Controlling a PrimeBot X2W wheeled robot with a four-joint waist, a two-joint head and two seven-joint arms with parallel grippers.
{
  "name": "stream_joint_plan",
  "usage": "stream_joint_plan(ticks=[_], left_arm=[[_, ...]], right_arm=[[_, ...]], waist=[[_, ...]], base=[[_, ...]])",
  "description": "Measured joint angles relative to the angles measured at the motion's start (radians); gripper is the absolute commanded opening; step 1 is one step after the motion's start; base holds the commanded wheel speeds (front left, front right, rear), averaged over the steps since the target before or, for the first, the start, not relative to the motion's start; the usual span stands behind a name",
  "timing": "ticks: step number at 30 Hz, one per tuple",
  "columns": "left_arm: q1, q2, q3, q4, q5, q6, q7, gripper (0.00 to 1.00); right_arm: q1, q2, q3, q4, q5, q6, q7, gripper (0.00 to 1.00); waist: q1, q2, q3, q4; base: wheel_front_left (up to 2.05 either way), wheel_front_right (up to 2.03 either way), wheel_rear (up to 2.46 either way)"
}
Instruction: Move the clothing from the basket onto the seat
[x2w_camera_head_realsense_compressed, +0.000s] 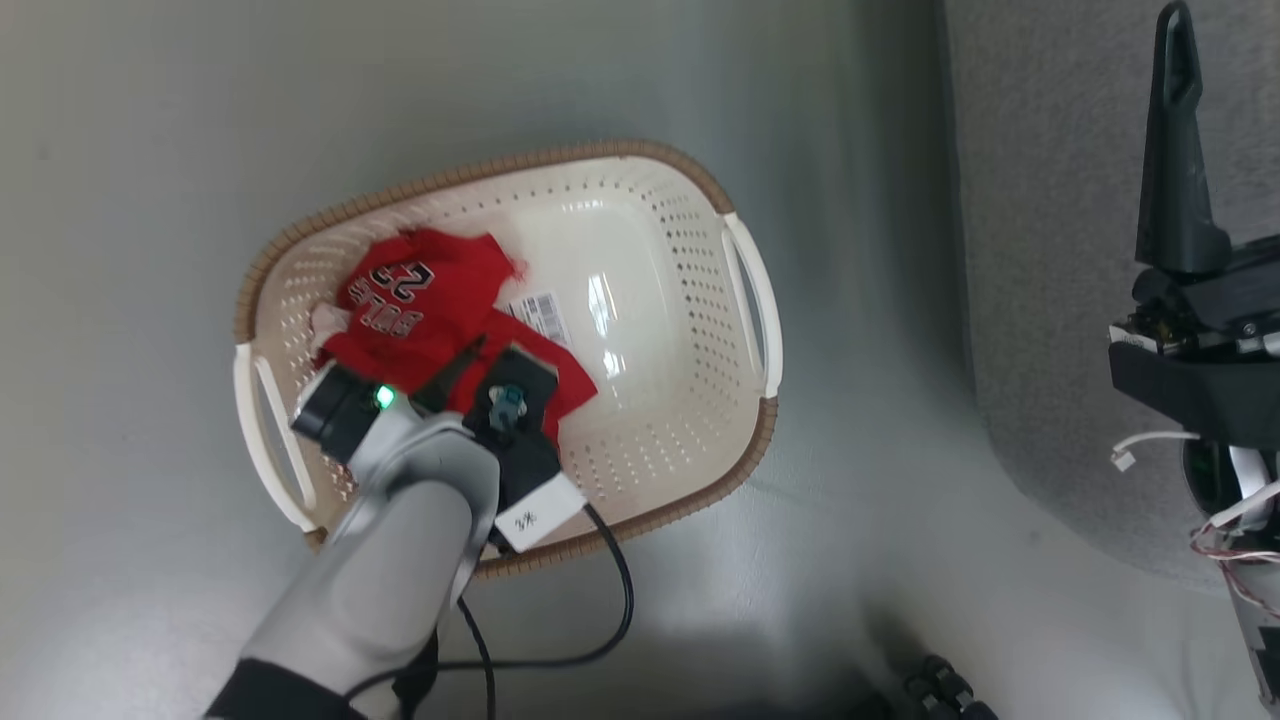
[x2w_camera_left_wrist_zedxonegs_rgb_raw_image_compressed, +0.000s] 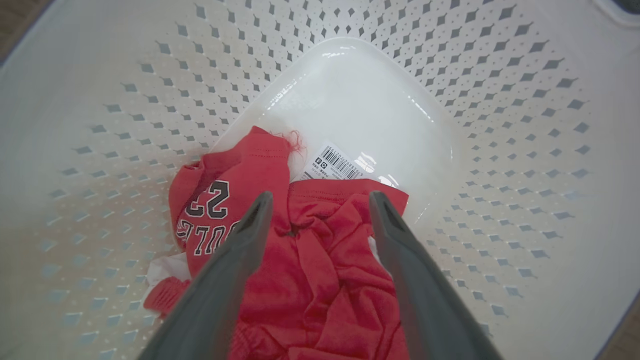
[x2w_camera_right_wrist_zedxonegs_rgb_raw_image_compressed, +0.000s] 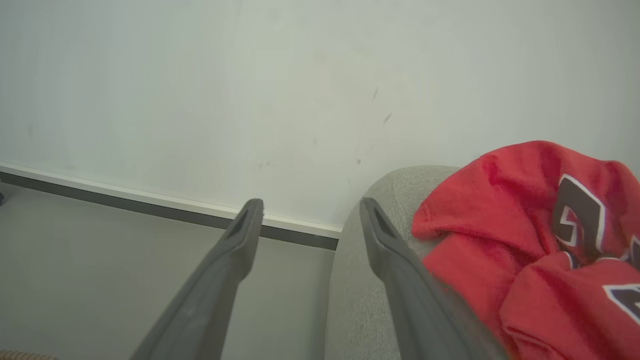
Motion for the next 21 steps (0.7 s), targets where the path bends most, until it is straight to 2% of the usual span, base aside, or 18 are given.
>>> stream_joint_plan(ticks=[13,21], left_arm=[[-0.114,-0.001,-0.011,0.088,0.026,0.035,0.039,1.0],[-0.14,-0.001,-0.034,0.135,0.037,0.061,0.061,1.0]], right_arm=[[-0.068,0.009,0.008,-0.017,-0.012,0.0,-0.004,1.0],[-0.086,0.025,0.031,-0.003,-0.026,0.0,-0.019,1.0]], waist=[[0.0,0.0,0.161,-0.016],[-0.0002,-0.0001,0.202,-0.025]], base=[[0.0,0.0,0.0],[0.0,0.0,0.0]])
